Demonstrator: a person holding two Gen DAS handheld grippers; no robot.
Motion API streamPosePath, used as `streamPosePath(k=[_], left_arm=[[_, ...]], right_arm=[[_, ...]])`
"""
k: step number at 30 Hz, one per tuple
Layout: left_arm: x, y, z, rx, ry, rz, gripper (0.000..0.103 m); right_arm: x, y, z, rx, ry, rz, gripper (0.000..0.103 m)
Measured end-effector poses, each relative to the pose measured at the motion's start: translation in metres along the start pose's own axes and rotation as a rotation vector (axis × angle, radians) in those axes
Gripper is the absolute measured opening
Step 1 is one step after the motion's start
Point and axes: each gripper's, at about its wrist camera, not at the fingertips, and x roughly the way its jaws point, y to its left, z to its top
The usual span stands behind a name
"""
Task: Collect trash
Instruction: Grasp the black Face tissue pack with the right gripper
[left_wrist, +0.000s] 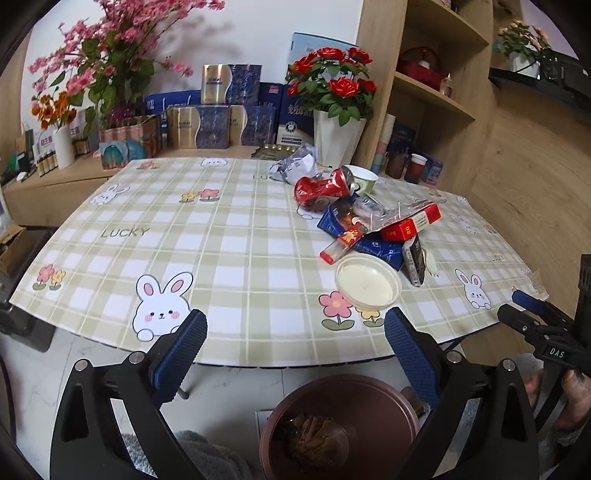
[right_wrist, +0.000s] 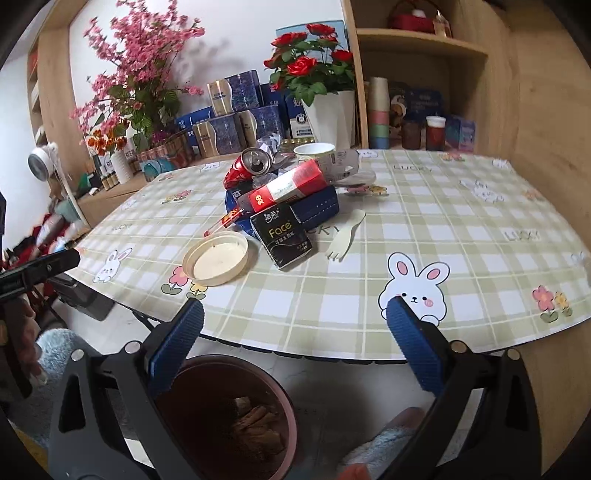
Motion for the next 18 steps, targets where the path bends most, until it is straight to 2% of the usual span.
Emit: streamPosePath(k=[2, 6, 12, 15, 18], left_arm=[[0.003, -0.003, 0.000, 0.007, 0.004, -0.002, 0.094], [0.010, -0.005, -0.001, 0.024, 0.011, 0.001, 0.094], [0.027, -0.004, 0.003, 0.013, 0.021, 0.007, 0.094], [0.034, -0.001, 0.007, 0.006, 0.020, 0.012, 0.094], [0.041, 0.002, 0.010, -0.002, 0.022, 0.017, 0.094]], right_arm=[[0.002, -0.001, 0.001, -0.023, 0.006, -0.050, 0.097], [0.007, -0.003, 0.004, -0.056, 0.011, -0.082, 0.097], [0.025, -0.016, 0.009, -0.002, 0.072, -0.090, 0.097], [0.033, -0.020, 0.011, 0.032, 0.095, -0.067, 0.097], [0.039, -0.019, 0.014, 0.026, 0.102, -0.065, 0.097]])
